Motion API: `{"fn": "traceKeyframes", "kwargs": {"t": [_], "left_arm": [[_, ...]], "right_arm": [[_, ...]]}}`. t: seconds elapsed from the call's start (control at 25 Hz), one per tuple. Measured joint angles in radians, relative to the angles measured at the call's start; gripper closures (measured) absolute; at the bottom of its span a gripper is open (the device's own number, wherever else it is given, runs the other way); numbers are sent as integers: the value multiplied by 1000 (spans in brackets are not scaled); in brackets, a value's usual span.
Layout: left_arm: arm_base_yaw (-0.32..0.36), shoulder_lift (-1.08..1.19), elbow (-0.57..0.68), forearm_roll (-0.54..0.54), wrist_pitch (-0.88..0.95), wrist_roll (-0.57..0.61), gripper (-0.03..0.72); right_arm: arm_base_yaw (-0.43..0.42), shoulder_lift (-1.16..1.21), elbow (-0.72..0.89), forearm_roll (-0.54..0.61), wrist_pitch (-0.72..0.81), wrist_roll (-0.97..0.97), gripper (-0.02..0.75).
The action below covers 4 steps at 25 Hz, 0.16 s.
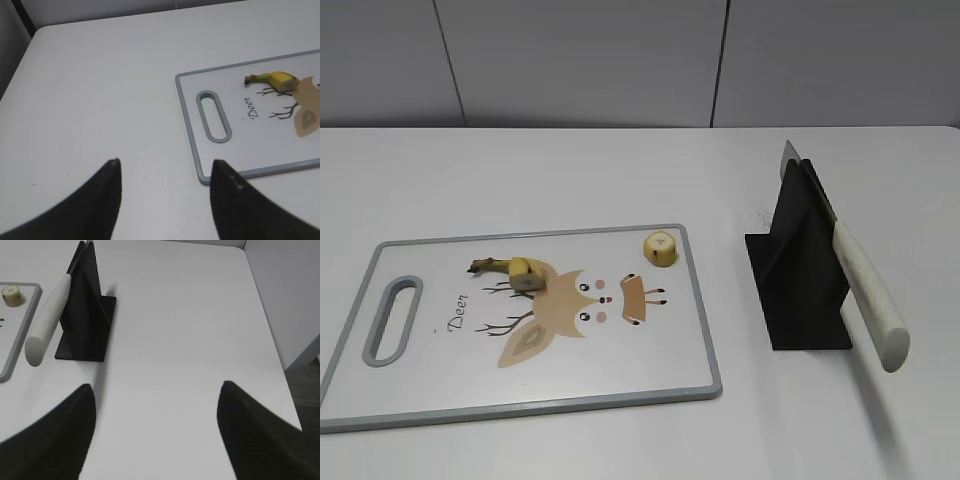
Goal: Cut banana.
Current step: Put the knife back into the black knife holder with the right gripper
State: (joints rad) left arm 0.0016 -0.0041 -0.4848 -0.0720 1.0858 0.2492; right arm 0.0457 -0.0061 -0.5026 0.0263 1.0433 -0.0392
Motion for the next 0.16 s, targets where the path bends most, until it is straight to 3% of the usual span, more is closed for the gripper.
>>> {"fn": "traceKeyframes", "kwargs": {"t": [0.16], "left_arm": [[0, 0, 0, 0, 0, 0, 153]], "right_arm": [[0, 0, 0, 0, 0, 0, 154]]}}
